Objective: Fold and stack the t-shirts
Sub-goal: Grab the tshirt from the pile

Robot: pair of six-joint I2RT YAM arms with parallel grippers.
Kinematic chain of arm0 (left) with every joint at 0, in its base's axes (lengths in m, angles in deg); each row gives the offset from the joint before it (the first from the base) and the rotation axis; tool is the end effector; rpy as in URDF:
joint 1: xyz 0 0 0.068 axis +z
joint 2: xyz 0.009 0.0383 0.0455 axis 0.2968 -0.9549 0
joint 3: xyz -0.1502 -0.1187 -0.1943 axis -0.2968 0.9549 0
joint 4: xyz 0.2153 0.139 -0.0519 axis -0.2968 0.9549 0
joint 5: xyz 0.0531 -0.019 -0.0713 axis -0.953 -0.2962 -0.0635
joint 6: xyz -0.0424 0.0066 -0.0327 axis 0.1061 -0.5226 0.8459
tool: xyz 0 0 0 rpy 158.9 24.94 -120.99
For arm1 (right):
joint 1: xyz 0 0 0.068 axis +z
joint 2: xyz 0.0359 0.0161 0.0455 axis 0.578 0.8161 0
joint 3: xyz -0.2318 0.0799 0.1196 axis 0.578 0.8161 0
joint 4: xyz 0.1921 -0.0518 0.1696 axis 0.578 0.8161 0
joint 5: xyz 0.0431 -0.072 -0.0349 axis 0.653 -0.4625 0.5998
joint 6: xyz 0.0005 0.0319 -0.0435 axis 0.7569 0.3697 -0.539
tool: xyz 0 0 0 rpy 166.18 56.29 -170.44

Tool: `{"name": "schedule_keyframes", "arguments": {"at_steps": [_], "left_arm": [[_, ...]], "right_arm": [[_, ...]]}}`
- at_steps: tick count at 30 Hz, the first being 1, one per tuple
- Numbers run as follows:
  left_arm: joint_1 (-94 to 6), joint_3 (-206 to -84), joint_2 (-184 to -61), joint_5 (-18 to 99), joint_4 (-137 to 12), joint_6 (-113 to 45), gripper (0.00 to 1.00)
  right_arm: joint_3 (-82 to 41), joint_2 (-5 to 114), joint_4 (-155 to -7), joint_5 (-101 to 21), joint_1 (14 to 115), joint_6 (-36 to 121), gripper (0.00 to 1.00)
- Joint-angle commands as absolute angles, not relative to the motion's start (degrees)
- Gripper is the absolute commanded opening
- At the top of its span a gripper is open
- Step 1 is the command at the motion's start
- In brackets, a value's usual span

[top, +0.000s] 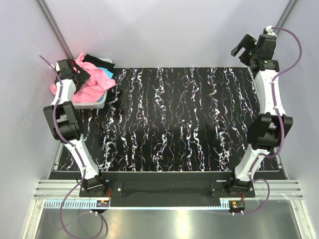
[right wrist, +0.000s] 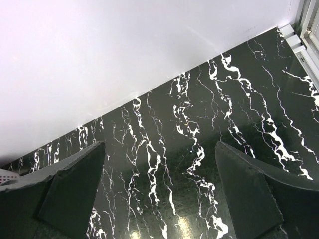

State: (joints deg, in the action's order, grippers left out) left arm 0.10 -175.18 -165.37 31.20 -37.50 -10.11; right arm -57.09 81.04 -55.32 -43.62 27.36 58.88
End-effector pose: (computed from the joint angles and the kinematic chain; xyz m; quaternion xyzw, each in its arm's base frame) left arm 0.4588 0.1441 0.2684 -0.4033 0.8077 -0.0605 0.4259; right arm 0.4387 -0.0587 0.4032 0.2041 0.8021 0.1039 0.5515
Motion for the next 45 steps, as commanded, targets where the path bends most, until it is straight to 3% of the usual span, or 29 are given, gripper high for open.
{"name": "schedule_keyframes", "arguments": {"at_steps": [1, 5, 10, 14, 23, 27, 30, 31, 32, 33, 45], "left_arm": [[0.13, -179.55, -167.1, 28.97, -37.35, -9.47, 0.88], [-0.3, -180.43, -168.6, 28.62, -36.73, -9.74, 0.81], [-0.74, -180.52, -169.3, 29.05, -36.64, -9.82, 0.79], [-1.18, -180.26, -169.39, 28.88, -36.55, -10.09, 0.67], [-1.27, -180.87, -170.18, 29.67, -36.12, -11.84, 0.67], [-1.18, -181.31, -171.23, 30.46, -35.94, -11.58, 0.54], [-1.27, -181.75, -171.85, 30.81, -35.85, -11.49, 0.37], [-1.36, -182.19, -172.2, 30.73, -35.68, -11.67, 0.17], [-1.36, -182.45, -172.2, 30.2, -35.33, -11.58, 0.05], [-1.27, -182.72, -172.12, 29.85, -35.06, -11.49, 0.0], [-3.73, -185.53, -157.99, 24.66, -35.76, -14.12, 0.0]], "right_arm": [[-58.03, 79.76, -57.38, -43.17, 27.49, 56.9, 1.0], [-58.2, 79.76, -57.47, -43.18, 27.49, 56.73, 1.0], [-58.03, 79.93, -57.47, -43.0, 27.49, 56.72, 1.0], [-58.03, 80.11, -57.74, -43.08, 27.49, 56.73, 1.0], [-59.78, 81.95, -57.65, -42.38, 27.49, 56.81, 1.0], [-61.01, 82.83, -57.91, -41.5, 27.31, 57.16, 1.0], [-62.51, 83.71, -57.74, -41.42, 27.22, 57.34, 1.0], [-62.77, 83.89, -57.74, -41.41, 27.22, 57.34, 1.0], [-63.04, 83.89, -57.74, -41.41, 27.31, 57.34, 1.0], [-63.04, 83.8, -57.74, -41.5, 27.22, 57.25, 1.0], [-63.12, 84.77, -57.82, -40.71, 27.22, 58.13, 1.0]]}}
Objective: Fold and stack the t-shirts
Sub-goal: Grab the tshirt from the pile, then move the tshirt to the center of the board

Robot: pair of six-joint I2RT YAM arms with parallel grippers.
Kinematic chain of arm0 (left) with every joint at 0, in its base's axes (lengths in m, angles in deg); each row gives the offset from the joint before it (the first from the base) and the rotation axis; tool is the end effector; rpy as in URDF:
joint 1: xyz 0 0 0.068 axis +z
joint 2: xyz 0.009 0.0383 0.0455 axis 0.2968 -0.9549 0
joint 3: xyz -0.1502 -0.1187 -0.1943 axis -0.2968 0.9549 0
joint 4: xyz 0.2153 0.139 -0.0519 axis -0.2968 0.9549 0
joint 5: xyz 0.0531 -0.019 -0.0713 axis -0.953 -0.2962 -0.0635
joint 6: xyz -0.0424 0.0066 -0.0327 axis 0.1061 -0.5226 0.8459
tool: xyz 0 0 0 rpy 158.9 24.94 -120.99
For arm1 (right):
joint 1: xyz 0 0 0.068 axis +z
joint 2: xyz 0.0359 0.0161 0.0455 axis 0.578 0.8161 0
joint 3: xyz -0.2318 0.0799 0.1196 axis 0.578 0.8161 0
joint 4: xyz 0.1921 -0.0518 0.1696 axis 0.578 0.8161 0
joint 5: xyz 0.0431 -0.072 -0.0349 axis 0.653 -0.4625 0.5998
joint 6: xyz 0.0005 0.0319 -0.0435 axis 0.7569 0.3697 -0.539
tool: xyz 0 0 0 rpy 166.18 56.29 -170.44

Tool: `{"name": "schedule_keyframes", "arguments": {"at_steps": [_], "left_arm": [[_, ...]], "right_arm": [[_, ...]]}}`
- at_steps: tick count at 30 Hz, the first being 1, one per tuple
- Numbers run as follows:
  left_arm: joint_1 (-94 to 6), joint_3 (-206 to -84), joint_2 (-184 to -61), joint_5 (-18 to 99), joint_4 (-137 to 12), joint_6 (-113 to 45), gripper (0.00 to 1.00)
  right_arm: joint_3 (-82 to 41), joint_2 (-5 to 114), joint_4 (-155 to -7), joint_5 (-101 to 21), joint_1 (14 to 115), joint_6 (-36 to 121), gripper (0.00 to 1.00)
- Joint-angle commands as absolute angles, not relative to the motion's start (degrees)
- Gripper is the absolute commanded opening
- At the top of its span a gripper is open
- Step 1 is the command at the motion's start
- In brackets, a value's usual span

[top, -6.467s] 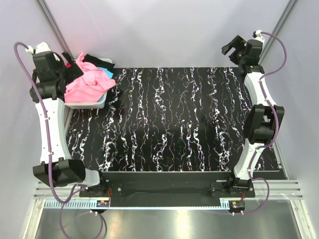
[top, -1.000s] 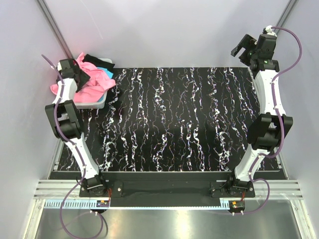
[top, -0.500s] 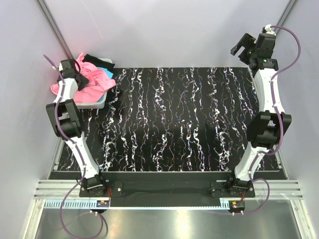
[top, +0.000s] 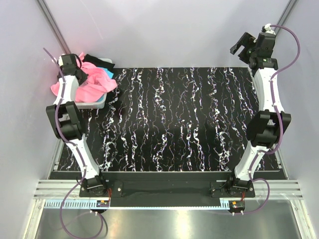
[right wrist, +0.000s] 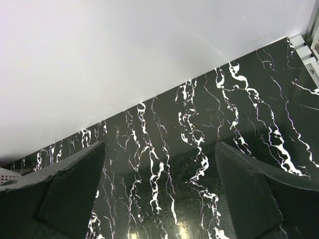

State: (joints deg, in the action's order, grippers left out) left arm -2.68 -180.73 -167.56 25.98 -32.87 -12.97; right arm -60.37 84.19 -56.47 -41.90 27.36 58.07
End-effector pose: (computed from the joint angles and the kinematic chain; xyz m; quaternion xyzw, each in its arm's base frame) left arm 0.4714 0.1266 0.2766 -0.3819 0.8221 -0.0177 0.4219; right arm 0.4530 -0.0596 0.4012 0.1880 0.7993 0.1132 0.5595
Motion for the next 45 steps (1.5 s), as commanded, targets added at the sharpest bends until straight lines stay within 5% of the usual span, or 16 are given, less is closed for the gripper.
{"name": "schedule_keyframes", "arguments": {"at_steps": [1, 16, 27, 32, 39, 45], "left_arm": [[-4.08, -186.23, -156.66, 24.31, -35.68, -14.65, 0.0], [-16.9, -215.49, -145.75, 25.8, -31.72, -25.98, 0.0], [-28.07, -211.55, -142.32, 28.7, -31.63, -30.56, 0.0], [-35.8, -202.96, -140.48, 28.17, -31.28, -30.75, 0.0], [-54.16, -176.1, -143.2, 25.64, -37.51, -29.69, 0.0], [-55.76, -160.67, -153.46, 22.64, -48.51, -24.76, 0.0]], "right_arm": [[-63.21, 84.68, -57.82, -40.89, 27.22, 58.04, 1.0], [-62.43, 82.75, -57.74, -43.87, 27.22, 58.22, 1.0], [-56.8, 77.04, -57.74, -47.21, 27.22, 57.08, 1.0], [-54.17, 74.49, -57.82, -48.97, 27.22, 56.37, 1.0], [-48.63, 71.06, -57.83, -49.24, 27.22, 55.94, 1.0], [-42.57, 68.95, -58.7, -47.75, 27.22, 55.85, 1.0]]}}
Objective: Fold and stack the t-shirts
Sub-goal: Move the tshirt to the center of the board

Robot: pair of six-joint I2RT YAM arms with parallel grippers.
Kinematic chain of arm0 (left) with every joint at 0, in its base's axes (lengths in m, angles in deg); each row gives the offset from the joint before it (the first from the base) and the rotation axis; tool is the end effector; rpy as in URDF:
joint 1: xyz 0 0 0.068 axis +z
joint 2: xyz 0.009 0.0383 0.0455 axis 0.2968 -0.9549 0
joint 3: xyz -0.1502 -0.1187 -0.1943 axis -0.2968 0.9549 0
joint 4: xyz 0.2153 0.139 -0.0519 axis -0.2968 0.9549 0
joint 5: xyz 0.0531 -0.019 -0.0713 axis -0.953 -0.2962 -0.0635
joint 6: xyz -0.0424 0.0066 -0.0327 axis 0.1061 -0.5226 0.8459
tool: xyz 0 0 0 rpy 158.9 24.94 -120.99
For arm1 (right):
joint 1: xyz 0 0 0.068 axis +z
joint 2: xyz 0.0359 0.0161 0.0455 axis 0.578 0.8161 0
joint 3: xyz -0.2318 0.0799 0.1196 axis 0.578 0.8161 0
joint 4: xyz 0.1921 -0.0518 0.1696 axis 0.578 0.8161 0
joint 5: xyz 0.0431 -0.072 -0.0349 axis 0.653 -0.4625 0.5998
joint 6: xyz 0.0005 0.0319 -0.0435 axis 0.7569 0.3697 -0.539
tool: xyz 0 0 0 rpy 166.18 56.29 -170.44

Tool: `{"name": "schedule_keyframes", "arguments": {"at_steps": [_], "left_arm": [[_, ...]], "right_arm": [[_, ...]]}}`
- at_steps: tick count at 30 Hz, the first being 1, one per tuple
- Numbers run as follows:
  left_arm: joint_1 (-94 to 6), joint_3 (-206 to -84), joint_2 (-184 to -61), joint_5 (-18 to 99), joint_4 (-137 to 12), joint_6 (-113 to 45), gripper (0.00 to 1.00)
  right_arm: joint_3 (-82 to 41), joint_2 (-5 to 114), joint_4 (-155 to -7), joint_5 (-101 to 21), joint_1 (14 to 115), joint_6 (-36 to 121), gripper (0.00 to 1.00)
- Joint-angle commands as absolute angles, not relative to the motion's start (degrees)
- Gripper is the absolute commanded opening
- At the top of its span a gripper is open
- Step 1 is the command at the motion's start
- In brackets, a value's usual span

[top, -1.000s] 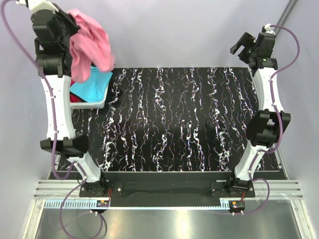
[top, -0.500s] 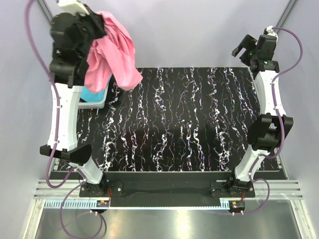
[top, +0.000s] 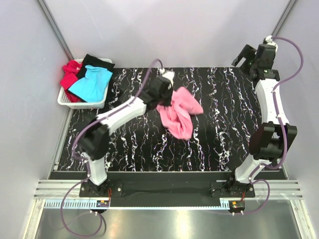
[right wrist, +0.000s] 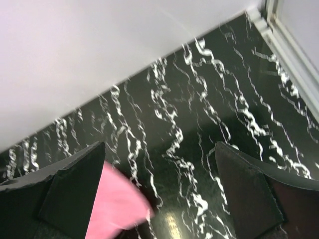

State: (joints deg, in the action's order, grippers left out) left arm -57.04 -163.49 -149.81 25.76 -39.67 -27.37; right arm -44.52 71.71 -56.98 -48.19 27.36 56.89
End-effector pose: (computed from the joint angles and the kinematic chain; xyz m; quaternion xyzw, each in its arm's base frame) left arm 0.3257 -0.2660 0.3196 0.1397 0.8667 -0.1881 0.4403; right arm 0.4000 -0.0562 0.3966 0.2138 0.8078 0.0602 0.5461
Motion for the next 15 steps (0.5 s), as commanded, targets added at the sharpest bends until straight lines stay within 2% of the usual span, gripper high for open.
{"name": "schedule_keyframes", "arguments": {"at_steps": [1, 5, 6, 9, 10, 13, 15], "left_arm": [[-56.02, -160.75, -155.31, 23.25, -47.55, -24.85, 0.0], [-58.04, -161.18, -161.12, 23.08, -45.52, -27.57, 0.01], [-58.22, -161.79, -161.56, 23.17, -45.17, -27.75, 0.06], [-58.31, -164.25, -160.78, 24.48, -43.5, -27.66, 0.48], [-58.31, -165.31, -159.82, 23.7, -41.32, -27.84, 0.83], [-57.61, -171.19, -156.05, 21.77, -33.0, -27.93, 0.99], [-56.39, -170.86, -152.8, 22.19, -31.11, -27.05, 0.99]], "right_arm": [[-40.82, 68.68, -59.14, -45.92, 27.22, 55.32, 1.0], [-37.12, 67.19, -60.55, -43.27, 27.22, 53.74, 1.0], [-36.41, 66.49, -60.98, -42.74, 27.22, 53.74, 1.0], [-35.35, 65.96, -62.21, -38.53, 27.22, 53.56, 1.0], [-35.35, 65.96, -62.57, -34.16, 27.31, 53.47, 1.0], [-34.66, 66.22, -63.09, -24.58, 28.09, 53.91, 1.0], [-32.64, 65.26, -64.06, -23.66, 29.32, 54.0, 1.0]]}}
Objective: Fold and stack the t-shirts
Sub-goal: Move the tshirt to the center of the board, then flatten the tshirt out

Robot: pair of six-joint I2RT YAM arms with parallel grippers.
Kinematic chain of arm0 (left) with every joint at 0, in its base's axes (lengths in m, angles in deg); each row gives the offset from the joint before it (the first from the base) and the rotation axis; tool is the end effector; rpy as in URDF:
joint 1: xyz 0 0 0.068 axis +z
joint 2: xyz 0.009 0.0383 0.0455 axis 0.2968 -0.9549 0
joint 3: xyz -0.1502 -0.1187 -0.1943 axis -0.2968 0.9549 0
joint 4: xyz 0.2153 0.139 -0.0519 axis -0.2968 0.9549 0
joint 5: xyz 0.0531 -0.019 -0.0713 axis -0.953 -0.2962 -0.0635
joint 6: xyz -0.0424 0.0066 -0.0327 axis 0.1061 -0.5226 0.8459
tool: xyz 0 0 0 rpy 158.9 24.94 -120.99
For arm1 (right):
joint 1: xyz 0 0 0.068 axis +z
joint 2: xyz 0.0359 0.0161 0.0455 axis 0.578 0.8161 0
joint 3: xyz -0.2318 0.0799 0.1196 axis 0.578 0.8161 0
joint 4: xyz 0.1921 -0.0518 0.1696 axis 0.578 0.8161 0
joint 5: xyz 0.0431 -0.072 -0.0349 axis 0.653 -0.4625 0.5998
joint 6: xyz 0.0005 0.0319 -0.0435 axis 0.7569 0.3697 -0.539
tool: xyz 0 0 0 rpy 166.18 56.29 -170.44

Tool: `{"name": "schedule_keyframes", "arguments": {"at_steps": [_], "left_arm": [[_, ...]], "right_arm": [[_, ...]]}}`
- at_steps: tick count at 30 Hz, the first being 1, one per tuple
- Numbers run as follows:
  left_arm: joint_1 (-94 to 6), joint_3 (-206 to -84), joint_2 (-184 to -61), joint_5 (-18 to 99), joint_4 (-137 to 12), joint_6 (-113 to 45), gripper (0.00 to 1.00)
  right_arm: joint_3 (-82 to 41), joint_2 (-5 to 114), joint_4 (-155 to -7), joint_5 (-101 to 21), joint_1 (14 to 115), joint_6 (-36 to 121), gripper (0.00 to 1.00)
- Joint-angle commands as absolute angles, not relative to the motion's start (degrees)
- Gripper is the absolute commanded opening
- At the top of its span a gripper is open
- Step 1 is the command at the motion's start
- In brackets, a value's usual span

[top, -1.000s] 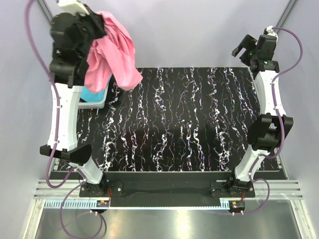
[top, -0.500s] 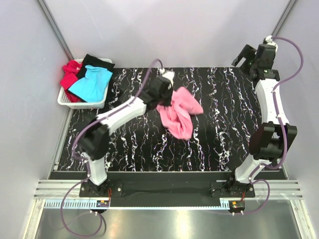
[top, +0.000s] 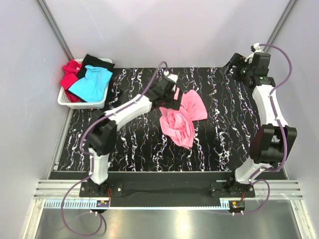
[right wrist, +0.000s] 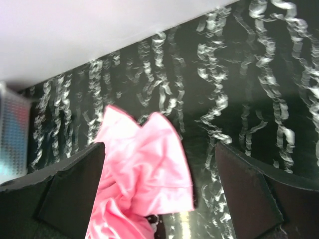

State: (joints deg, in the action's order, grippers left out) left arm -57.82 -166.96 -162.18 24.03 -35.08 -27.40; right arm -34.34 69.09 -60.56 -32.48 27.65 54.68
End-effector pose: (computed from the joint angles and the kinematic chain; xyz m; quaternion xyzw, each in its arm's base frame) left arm 0.3498 -0.2927 0.2427 0.1557 0.9137 -0.1242 0.3541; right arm 0.3918 -0.0432 0.3592 0.1294 0.8395 0.1638 0.5016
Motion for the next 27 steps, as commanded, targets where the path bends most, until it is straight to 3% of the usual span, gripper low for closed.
{"name": "schedule_keyframes", "arguments": {"at_steps": [1, 5, 13, 19, 27], "left_arm": [[-54.46, -169.72, -150.08, 25.33, -32.32, -25.92, 0.99], [-52.42, -168.3, -151.62, 31.51, -34.45, -25.99, 0.99], [-52.16, -169.98, -151.64, 31.08, -34.18, -24.67, 0.99], [-46.46, -167.08, -150.06, 37.29, -34.27, -21.34, 0.98], [-42.68, -159.44, -148.21, 38.28, -34.27, -19.24, 0.94]], "right_arm": [[-29.06, 64.82, -66.76, -24.97, 30.46, 54.17, 1.0], [-24.89, 65.43, -70.31, -27.26, 31.0, 56.37, 1.0], [-24.55, 65.43, -73.2, -30.08, 31.0, 57.33, 1.0], [-25.08, 69.47, -72.32, -21.81, 31.61, 64.89, 1.0], [-19.89, 67.8, -71.01, -20.33, 41.09, 63.06, 0.95]]}}
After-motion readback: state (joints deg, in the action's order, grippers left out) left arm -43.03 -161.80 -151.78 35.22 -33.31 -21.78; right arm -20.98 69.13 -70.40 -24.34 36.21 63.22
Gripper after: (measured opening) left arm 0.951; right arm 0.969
